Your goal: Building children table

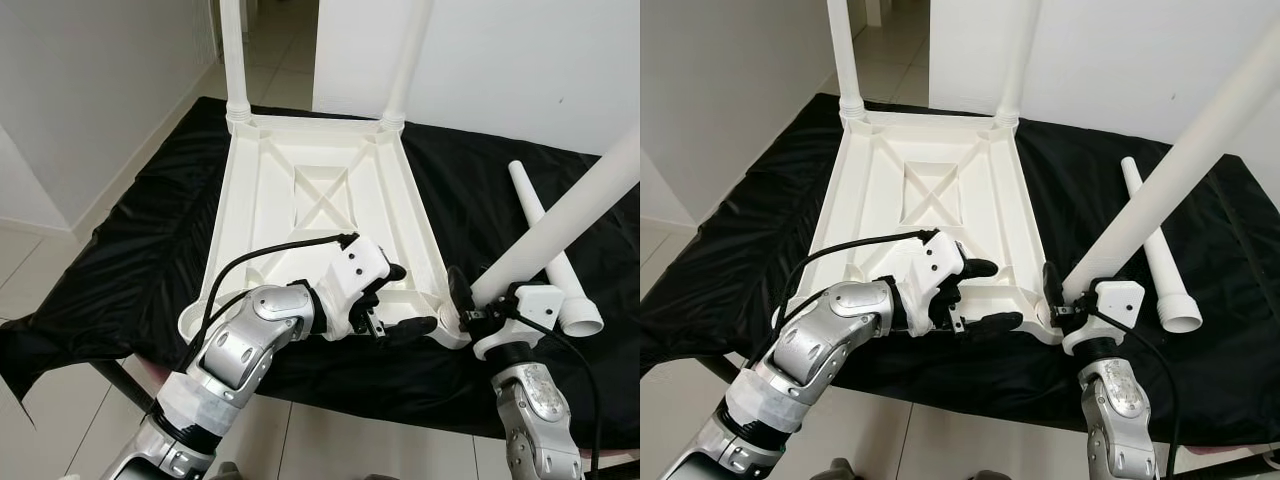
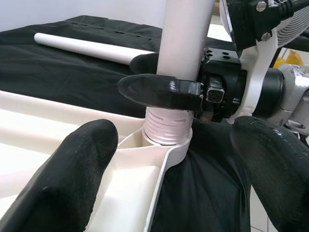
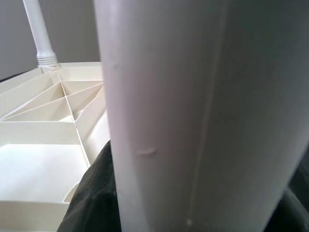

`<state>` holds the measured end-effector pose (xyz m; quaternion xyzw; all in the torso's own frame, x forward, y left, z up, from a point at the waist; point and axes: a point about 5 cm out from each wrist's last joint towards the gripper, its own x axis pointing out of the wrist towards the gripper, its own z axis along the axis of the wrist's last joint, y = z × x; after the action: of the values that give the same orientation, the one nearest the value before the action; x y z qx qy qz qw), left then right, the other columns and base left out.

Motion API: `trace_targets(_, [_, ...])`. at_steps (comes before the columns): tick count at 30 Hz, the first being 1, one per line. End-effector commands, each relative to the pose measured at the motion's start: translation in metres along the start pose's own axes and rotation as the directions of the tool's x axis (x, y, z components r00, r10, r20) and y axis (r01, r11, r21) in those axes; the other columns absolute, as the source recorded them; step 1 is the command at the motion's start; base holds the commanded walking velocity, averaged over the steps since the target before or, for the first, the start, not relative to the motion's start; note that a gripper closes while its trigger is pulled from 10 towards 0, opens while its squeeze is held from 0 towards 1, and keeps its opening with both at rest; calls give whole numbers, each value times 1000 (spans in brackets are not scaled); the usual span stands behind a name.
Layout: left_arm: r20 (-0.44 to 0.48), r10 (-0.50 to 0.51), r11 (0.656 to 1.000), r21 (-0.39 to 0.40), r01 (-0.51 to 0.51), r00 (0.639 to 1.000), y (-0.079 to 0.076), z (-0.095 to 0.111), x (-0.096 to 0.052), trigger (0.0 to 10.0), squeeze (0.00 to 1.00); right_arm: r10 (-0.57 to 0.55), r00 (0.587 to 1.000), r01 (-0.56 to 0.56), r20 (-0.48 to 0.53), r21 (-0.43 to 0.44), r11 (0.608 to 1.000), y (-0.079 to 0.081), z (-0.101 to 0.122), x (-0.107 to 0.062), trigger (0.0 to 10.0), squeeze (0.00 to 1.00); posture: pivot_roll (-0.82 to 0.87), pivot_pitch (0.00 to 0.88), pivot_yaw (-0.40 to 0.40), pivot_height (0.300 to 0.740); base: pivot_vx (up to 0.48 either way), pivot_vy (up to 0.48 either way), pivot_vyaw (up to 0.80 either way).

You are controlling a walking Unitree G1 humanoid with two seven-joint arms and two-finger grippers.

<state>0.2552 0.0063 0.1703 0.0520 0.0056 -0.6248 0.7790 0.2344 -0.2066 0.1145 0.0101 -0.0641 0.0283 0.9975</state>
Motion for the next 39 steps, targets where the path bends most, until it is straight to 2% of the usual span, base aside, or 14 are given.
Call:
trace_targets(1, [-2, -52, 999, 13, 52, 999, -3, 4, 2, 10000, 0, -65, 985, 66, -161, -1, 998, -3, -25, -4, 10000, 0, 13, 0, -15, 740, 0, 0, 0])
trace_targets(5, [-2, -53, 999, 14, 53, 999, -3, 4, 2, 10000, 0, -80, 982, 77, -169, -25, 997, -1, -21, 1, 10000, 0, 11, 0, -14, 740, 0, 0, 0])
trace_targets(7, [0, -54, 998, 14, 54, 999, -3, 4, 3, 10000, 0, -32, 989, 20, -144, -86, 996, 5, -18, 4, 10000, 0, 9, 0, -14, 740, 0, 0, 0])
trace_targets(12, [4, -57, 998, 14, 57, 998, -3, 5, 4, 10000, 0, 14, 991, -28, -130, -111, 993, 6, -19, 1, 10000, 0, 9, 0, -15, 740, 0, 0, 0])
trace_targets(16, [5, -58, 998, 16, 58, 998, -3, 5, 4, 10000, 0, -33, 986, 16, -166, -104, 994, 1, -25, -2, 10000, 0, 8, 0, -17, 740, 0, 0, 0])
trace_targets(20, [5, -58, 998, 16, 58, 998, -3, 5, 4, 10000, 0, -50, 984, 37, -171, -78, 996, 2, -25, -3, 10000, 0, 8, 0, -17, 740, 0, 0, 0])
trace_targets(24, [7, -59, 998, 16, 59, 998, -3, 6, 4, 10000, 0, -117, 974, 111, -192, -40, 993, 2, -30, -2, 10000, 0, 8, 0, -18, 740, 0, 0, 0])
trace_targets(29, [8, -61, 998, 17, 61, 998, -3, 6, 4, 10000, 0, -124, 972, 120, -197, -33, 992, 2, -29, 2, 10000, 0, 5, 0, -14, 740, 0, 0, 0])
trace_targets(31, [8, -64, 998, 18, 63, 998, -3, 7, 5, 10000, 0, -126, 971, 128, -203, -2, 992, 1, -26, 6, 10000, 0, 6, 0, -15, 740, 0, 0, 0])
trace_targets(39, [10, -62, 998, 18, 62, 998, -3, 7, 6, 10000, 0, -123, 973, 124, -196, -10, 992, -1, -21, 11, 10000, 0, 9, 0, -19, 740, 0, 0, 0])
